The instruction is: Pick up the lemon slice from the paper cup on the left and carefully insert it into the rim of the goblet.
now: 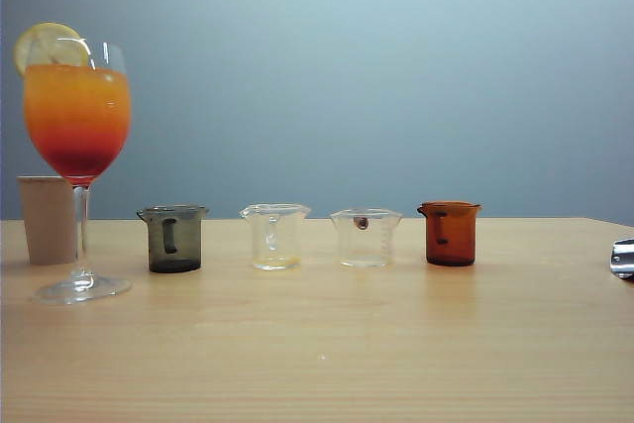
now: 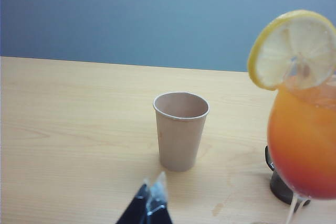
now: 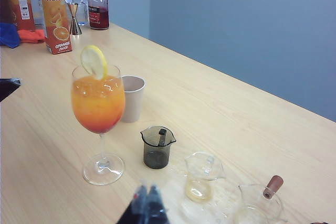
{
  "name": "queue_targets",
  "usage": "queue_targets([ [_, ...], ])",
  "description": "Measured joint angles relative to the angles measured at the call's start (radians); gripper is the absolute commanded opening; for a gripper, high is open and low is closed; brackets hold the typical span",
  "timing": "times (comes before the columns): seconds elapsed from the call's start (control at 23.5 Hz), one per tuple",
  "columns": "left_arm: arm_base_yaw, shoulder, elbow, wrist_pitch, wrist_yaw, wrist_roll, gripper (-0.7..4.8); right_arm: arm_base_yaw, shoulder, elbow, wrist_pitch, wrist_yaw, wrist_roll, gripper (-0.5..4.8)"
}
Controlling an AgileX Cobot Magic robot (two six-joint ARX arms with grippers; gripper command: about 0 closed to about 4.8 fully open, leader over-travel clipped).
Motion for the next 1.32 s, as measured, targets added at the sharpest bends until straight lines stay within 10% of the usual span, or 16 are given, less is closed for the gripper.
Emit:
queue_targets([
  [0.55,0.0,0.0,0.0,0.0,0.0,0.0,-0.01,-0.031,-0.024,0.0,-0.008,-0.002,0.0,-0.04],
  [1.32,0.0,0.0,0.0,-0.001,-0.001,0.0,-0.01,-0.807,-0.544,-0.398,0.028,-0.157,-0.001,-0.04],
])
